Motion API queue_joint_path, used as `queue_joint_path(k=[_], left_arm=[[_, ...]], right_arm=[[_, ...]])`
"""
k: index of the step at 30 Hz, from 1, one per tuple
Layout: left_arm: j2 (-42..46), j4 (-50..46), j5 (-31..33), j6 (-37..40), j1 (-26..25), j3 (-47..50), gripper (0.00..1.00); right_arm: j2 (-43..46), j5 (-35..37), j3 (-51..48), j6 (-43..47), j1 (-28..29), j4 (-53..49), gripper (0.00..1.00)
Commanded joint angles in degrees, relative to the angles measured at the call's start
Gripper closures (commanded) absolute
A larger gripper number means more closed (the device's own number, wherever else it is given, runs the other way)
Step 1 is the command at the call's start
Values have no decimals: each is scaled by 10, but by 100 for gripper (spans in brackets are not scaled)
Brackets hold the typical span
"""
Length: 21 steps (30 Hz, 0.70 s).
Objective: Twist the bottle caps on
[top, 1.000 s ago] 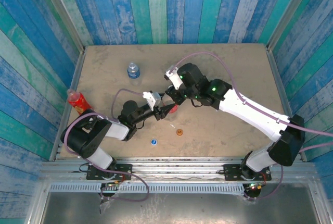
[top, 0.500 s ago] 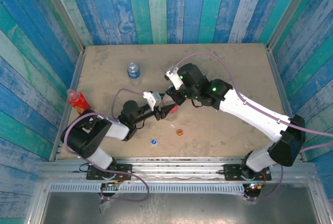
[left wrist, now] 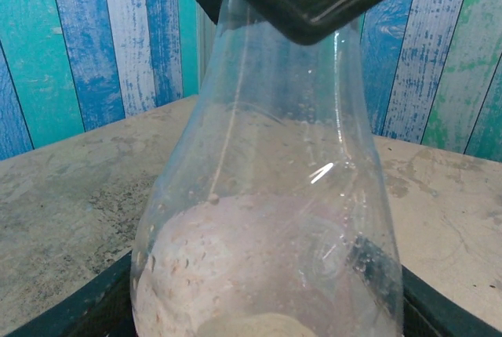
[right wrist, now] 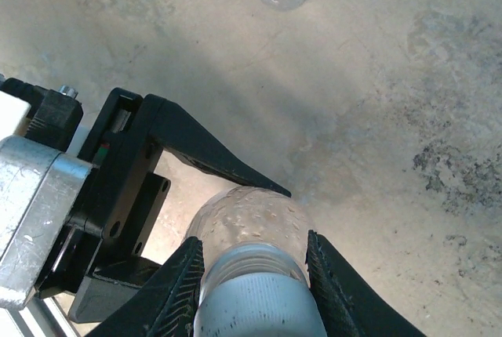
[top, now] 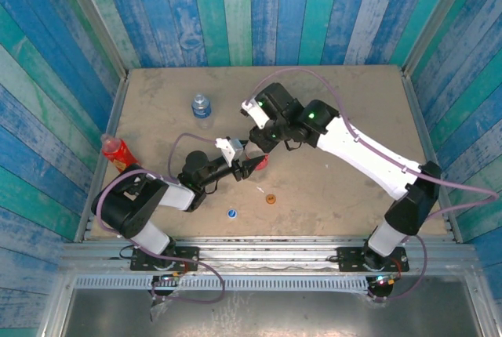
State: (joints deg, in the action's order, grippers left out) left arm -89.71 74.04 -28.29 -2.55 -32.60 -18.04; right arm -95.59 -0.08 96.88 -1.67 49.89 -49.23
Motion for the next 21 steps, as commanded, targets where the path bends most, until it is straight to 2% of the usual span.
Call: queue_joint_path(k=[1, 7, 13, 17, 21], left_arm=[[-8, -25, -16, 19, -4, -2, 36], [-15, -18, -19, 17, -4, -2, 36], [-17, -14, -16, 13, -4, -1, 36], [-20, -13, -13, 12, -4, -1, 36], [-24, -9, -12, 9, -4, 0, 36]], right_arm=[[-37, -23, 16, 10, 1, -95, 83], [-74, -21, 76, 34, 0, -149, 82], [-63, -11, 84, 29, -1, -138, 66], [-45, -4, 73, 23, -3, -119, 46], [-30, -2, 62, 17, -3, -102, 40]])
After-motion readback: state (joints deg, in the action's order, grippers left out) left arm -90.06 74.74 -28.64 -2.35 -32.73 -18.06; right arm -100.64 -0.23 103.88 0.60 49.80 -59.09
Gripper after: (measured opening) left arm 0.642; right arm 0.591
